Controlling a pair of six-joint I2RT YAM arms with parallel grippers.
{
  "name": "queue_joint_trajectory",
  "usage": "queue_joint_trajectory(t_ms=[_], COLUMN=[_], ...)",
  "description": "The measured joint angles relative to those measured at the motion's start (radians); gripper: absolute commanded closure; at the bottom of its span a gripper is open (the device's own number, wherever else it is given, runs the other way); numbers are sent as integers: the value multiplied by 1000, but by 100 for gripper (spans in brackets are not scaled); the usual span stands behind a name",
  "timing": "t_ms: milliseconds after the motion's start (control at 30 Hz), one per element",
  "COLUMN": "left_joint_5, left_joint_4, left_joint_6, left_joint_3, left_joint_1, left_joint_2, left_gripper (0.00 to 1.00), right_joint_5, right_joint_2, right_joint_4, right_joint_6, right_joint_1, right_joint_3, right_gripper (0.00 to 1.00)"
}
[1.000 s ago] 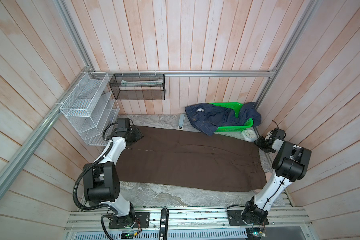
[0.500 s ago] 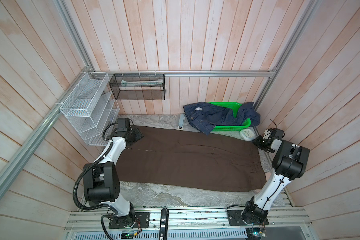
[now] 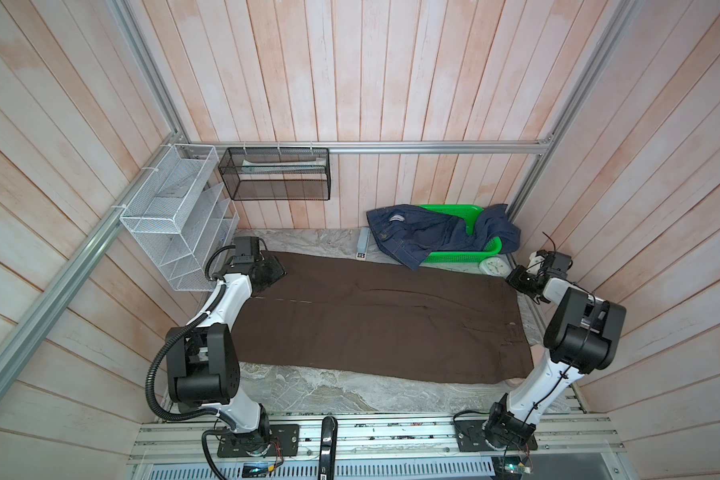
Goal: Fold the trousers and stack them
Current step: 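Grasp the far corners of the brown trousers with both grippers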
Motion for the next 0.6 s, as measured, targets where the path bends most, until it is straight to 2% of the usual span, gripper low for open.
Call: queue_joint_trajectory(t_ms=[333, 600], left_joint_5=[-37, -54], left_joint_4=[-32, -32], left_joint_6=[0, -5], left_joint_3=[79, 102], left_joint_1=[8, 73], left_joint_2=[-12, -50], left_gripper=[36, 38], right_joint_5=[-2, 9], right_joint_2=[-127, -153], right_joint_4=[-31, 45], right_joint_6=[5, 8], right_joint_1=[35, 27], right_joint_3=[50, -10], right_gripper=[100, 100])
